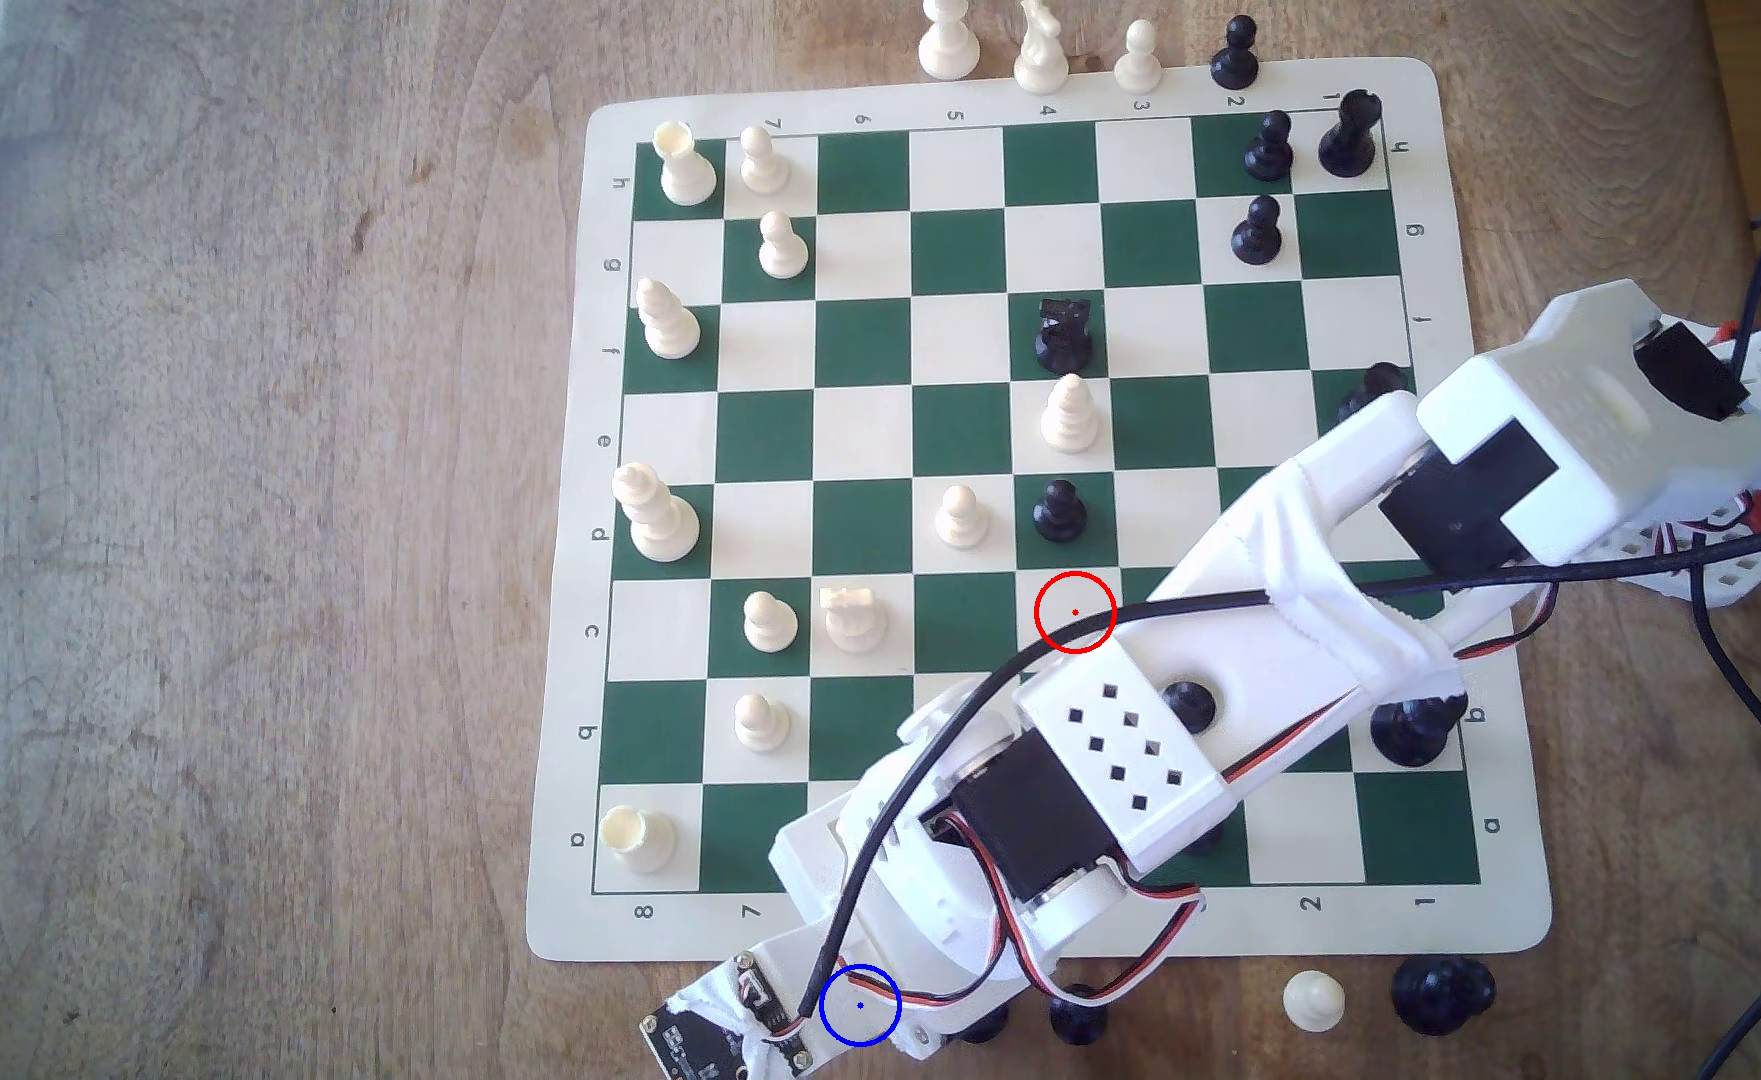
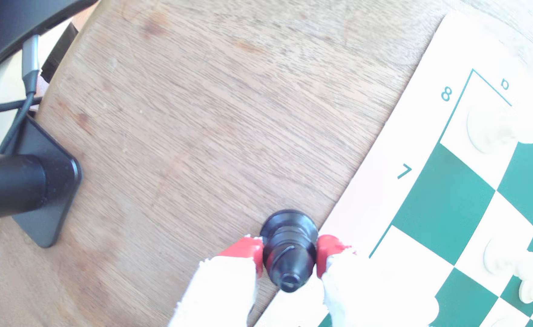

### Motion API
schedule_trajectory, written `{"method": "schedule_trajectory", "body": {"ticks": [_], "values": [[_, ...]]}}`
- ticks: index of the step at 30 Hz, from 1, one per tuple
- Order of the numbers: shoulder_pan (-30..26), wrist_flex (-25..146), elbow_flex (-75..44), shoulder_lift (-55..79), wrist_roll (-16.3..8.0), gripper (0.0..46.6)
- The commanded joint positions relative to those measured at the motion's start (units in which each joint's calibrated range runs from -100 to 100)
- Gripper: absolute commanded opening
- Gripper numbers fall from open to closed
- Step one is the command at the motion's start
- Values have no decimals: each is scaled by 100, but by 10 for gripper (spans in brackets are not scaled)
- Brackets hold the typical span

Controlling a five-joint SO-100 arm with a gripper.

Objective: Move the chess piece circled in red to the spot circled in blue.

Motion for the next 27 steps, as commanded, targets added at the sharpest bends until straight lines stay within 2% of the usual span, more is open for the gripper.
{"method": "schedule_trajectory", "body": {"ticks": [1, 9, 13, 27], "values": [[32, -70, -661, -181, -29, 28], [9, -95, -788, -36, -49, 28], [9, -13, -1223, 227, -73, 29], [24, 323, -1169, 261, -10, 35]]}}
